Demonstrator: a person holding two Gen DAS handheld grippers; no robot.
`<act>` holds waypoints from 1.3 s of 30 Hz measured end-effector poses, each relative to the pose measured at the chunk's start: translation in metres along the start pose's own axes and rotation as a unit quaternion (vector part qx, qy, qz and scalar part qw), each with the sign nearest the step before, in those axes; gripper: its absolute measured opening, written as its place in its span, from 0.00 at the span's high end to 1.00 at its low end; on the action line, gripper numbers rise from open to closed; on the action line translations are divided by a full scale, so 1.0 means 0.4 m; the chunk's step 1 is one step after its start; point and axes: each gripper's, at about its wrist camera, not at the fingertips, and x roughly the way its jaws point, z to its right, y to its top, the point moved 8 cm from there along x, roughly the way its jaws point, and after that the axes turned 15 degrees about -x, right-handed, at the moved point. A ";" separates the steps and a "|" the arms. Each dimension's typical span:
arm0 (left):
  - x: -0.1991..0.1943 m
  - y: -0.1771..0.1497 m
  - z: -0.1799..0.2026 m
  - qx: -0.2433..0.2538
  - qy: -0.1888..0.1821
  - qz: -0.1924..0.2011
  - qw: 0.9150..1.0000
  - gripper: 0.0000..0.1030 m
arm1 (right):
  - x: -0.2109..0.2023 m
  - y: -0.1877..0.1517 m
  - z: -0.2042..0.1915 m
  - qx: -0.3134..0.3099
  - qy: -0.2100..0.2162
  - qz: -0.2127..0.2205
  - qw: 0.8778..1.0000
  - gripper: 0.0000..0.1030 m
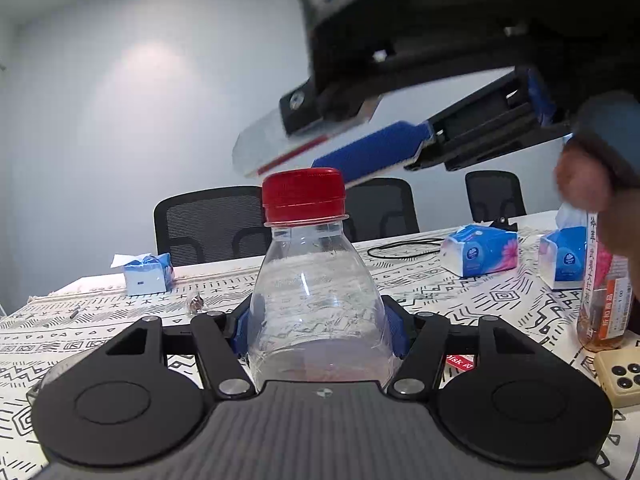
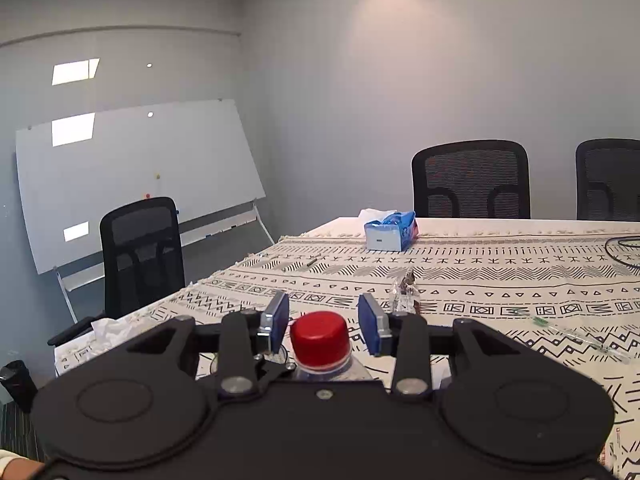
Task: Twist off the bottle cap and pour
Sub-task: 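Open the right gripper and lift it off the red cap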
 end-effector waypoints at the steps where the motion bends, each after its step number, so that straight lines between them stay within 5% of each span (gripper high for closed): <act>1: -0.001 0.001 -0.003 -0.005 -0.003 0.001 1.000 0.42 | -0.004 0.005 0.000 0.001 -0.002 0.003 1.000 0.60; 10: -0.031 0.007 -0.011 -0.020 -0.031 0.024 0.999 0.43 | -0.036 0.035 -0.030 -0.014 -0.048 0.002 0.999 0.60; 22: -0.050 0.008 0.006 0.002 -0.008 0.035 0.999 0.43 | -0.070 0.031 -0.038 -0.021 -0.091 -0.011 0.996 0.58; 39: -0.060 0.012 -0.017 -0.014 0.021 0.032 0.999 0.43 | -0.059 -0.003 -0.026 -0.022 -0.031 0.030 0.999 0.57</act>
